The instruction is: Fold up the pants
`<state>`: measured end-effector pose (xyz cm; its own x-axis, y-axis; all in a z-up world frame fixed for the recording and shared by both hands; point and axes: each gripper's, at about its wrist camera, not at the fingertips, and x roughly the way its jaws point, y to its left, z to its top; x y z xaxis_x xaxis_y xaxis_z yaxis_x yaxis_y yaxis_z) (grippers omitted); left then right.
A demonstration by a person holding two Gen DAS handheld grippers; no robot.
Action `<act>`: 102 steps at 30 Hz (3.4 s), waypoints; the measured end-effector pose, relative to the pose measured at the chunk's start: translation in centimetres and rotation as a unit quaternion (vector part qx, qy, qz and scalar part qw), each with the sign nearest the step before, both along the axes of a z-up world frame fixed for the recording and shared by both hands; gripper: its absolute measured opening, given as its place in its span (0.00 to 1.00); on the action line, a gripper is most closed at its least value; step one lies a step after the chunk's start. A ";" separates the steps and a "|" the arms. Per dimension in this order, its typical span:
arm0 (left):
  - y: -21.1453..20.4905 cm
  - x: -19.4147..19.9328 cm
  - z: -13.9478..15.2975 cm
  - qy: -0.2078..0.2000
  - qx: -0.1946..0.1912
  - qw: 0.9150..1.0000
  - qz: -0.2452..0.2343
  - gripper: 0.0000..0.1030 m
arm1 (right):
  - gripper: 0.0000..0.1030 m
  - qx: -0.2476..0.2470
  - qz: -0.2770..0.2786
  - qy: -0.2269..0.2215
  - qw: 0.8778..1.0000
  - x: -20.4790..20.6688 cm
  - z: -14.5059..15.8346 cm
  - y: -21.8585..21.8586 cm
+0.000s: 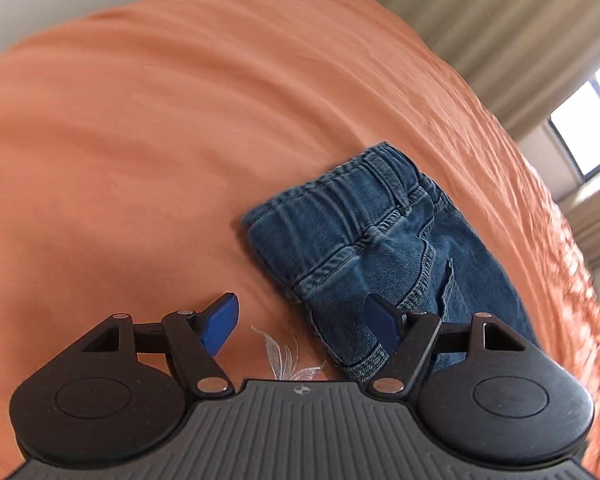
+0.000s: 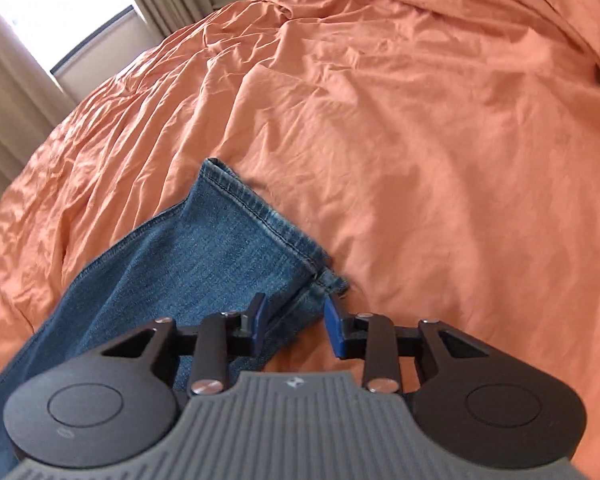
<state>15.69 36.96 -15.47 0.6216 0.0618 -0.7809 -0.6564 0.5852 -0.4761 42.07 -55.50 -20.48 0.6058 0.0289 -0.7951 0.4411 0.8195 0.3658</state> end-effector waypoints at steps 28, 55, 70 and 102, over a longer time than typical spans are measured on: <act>-0.5 5.3 -0.4 0.036 0.057 0.997 0.023 0.16 | 0.10 0.023 -0.022 -0.008 0.999 0.3 -2.5 -1.7; -14.0 1.2 8.7 0.026 0.285 0.885 -0.368 0.53 | 0.32 0.037 0.397 -0.028 0.916 -10.4 3.5 33.8; -25.7 0.1 -0.6 0.044 0.339 0.731 -0.591 0.53 | 0.48 -0.128 0.570 -0.107 0.805 -18.4 -3.9 52.8; -22.3 3.6 4.3 -0.036 0.284 0.795 -0.535 0.43 | 0.23 -0.265 0.601 -0.221 0.721 -17.6 -2.2 58.2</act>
